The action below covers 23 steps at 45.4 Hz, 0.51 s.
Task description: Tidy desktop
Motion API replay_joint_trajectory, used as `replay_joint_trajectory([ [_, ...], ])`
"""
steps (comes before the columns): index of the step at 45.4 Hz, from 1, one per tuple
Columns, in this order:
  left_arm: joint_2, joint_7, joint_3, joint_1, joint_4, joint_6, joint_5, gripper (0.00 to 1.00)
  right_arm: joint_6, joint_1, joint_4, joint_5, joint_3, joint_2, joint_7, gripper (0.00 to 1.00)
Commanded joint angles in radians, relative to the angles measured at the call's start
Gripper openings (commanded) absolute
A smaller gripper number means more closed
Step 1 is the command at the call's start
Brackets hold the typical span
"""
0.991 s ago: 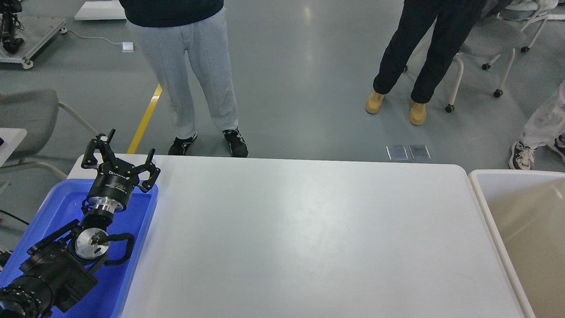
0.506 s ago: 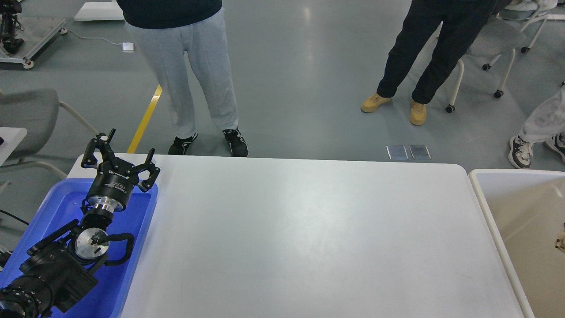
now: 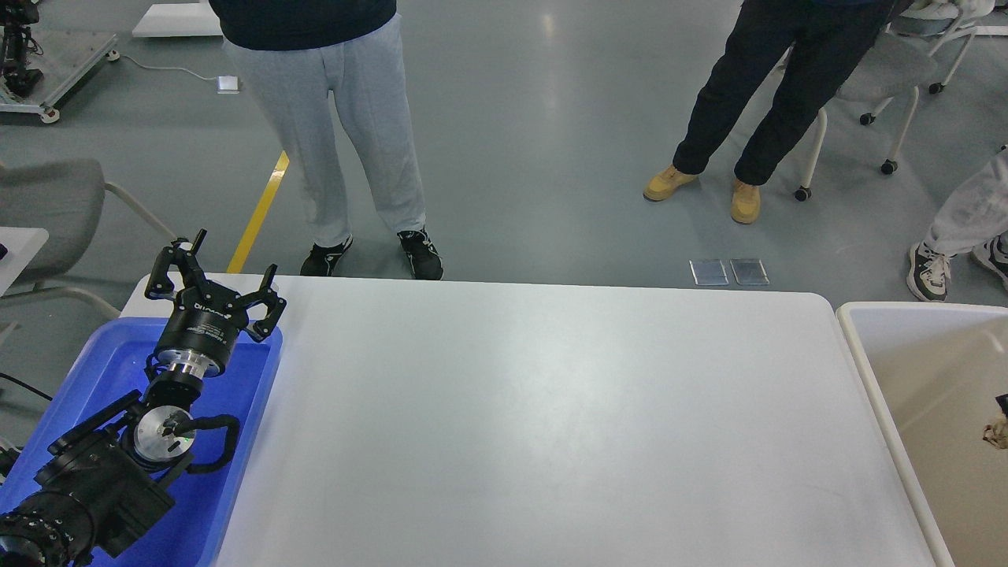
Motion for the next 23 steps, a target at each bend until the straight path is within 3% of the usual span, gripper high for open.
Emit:
replay_joint_trajectory([
  [1, 0.000, 0.000, 0.000, 0.001, -0.001, -0.002, 0.000, 1.00, -0.006, 0.001, -0.012, 0.001, 0.000, 0.009, -0.002, 0.00],
  [3, 0.000, 0.000, 0.000, 0.001, -0.001, 0.000, 0.000, 1.00, -0.007, 0.002, -0.012, 0.001, 0.001, 0.009, -0.002, 0.02],
  [7, 0.000, 0.000, 0.000, 0.001, 0.001, 0.000, 0.000, 1.00, -0.012, 0.002, -0.012, 0.001, 0.004, 0.009, -0.004, 0.43],
  [13, 0.000, 0.000, 0.000, -0.001, -0.001, -0.002, 0.000, 1.00, -0.036, 0.004, -0.012, 0.002, 0.007, 0.009, -0.005, 0.79],
  [23, 0.000, 0.000, 0.000, -0.001, 0.001, 0.000, 0.000, 1.00, -0.042, 0.004, -0.012, 0.002, 0.007, 0.009, -0.004, 0.92],
])
